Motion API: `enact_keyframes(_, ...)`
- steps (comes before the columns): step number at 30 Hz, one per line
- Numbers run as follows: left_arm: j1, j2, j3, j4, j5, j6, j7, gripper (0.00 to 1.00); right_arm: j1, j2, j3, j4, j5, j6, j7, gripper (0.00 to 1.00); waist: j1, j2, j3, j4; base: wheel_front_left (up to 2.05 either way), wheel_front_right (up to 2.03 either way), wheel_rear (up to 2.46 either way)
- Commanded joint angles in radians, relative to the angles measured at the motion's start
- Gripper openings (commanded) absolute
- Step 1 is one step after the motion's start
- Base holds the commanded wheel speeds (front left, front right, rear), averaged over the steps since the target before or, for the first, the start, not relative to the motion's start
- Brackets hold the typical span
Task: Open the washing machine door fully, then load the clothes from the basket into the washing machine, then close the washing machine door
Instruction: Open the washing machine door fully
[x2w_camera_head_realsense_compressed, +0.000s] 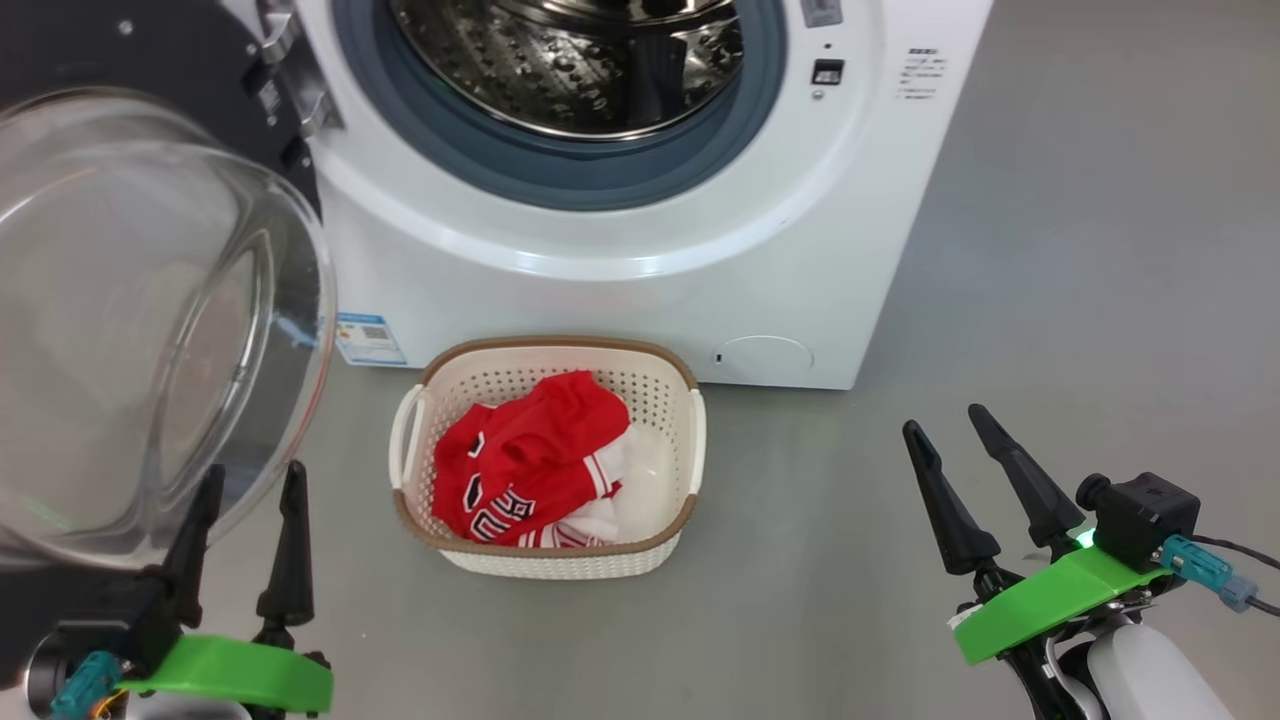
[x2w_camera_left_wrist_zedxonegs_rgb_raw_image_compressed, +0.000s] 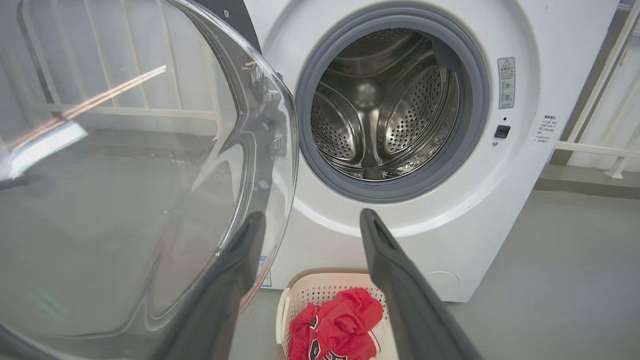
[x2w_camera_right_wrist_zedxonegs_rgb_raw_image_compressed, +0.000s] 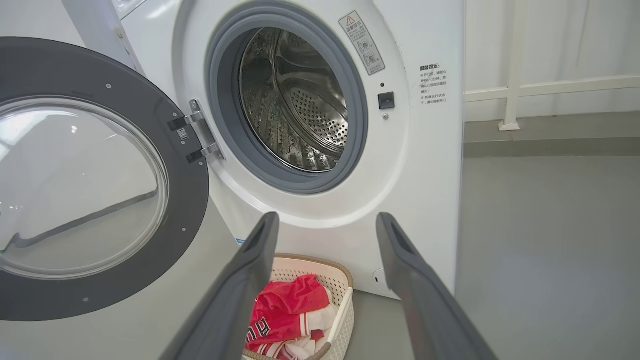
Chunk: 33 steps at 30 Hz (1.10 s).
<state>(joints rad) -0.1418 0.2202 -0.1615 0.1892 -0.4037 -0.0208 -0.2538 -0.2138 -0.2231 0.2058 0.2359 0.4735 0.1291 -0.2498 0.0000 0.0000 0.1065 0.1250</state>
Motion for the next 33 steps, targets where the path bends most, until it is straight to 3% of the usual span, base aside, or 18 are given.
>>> enact_keyframes(1,-0.01,0.023,0.039,-0.031,0.012,0.003,-0.008,1.0,-0.009,-0.006,0.014,-0.029,-0.012,0.002,-0.012,1.0,0.0,0.0,-0.012,-0.023,0.0,0.0,0.0)
enact_keyframes(19,0.049,-0.028,0.082,-0.05,0.05,-0.017,-0.008,1.0,0.01,-0.01,-0.004,-0.025,-0.04,0.002,-0.012,1.0,0.0,0.0,-0.036,-0.126,0.0,0.0,0.0)
enact_keyframes(33,0.075,-0.047,0.115,-0.055,0.081,-0.03,-0.008,1.0,0.016,-0.013,-0.027,-0.036,-0.051,0.002,-0.012,1.0,0.0,0.0,-0.039,-0.151,0.0,0.0,0.0)
